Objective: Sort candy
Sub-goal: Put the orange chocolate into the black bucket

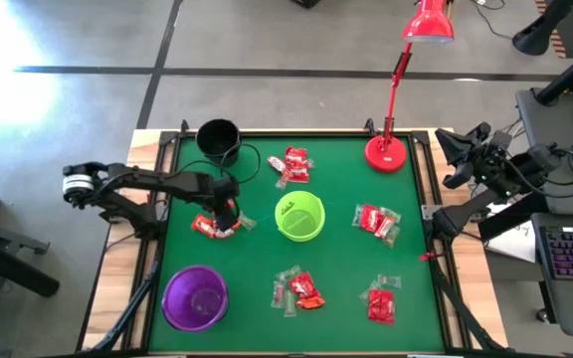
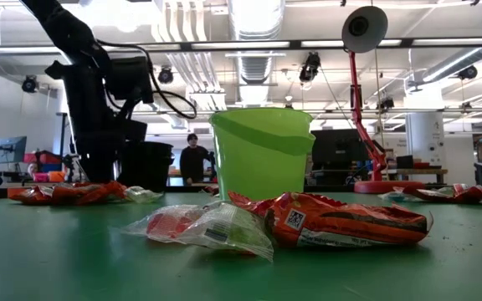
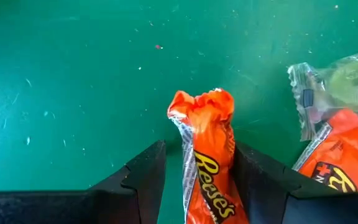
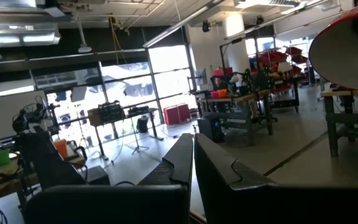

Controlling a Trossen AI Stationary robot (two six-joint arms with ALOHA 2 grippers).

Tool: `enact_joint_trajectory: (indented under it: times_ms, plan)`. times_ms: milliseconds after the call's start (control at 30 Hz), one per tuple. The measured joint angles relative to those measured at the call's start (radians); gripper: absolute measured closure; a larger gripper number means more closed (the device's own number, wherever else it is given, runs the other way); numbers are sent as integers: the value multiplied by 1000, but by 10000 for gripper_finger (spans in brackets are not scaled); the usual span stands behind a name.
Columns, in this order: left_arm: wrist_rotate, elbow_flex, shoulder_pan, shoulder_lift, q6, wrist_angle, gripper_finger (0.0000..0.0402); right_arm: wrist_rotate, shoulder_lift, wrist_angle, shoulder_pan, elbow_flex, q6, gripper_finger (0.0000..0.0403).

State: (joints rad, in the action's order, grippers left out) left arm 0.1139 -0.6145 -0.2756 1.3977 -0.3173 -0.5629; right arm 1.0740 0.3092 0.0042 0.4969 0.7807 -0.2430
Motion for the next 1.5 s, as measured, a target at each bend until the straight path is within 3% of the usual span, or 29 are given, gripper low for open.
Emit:
enact_joint_trajectory:
  times_ms: [133, 467, 833, 1033, 1300, 1500]
  plan:
    - [-3, -10, 0, 8, 2, -3, 268, 0, 6, 1, 0, 0, 0, 394]
    - [-3, -27, 0, -17, 4, -7, 390, 0, 20, 0, 0, 0, 1, 394]
    - [-85, -86, 0, -129, -35, -74, 397, 0, 21, 0, 0, 0, 25, 394]
    - [36, -207, -16, -226, -46, -151, 397, 0, 21, 0, 0, 0, 61, 394]
    - [291, -375, -79, -291, -34, -247, 397, 0, 21, -8, 0, 0, 60, 394]
    - [311, -463, -211, -284, 45, -254, 398, 0, 21, -10, 0, 0, 60, 394]
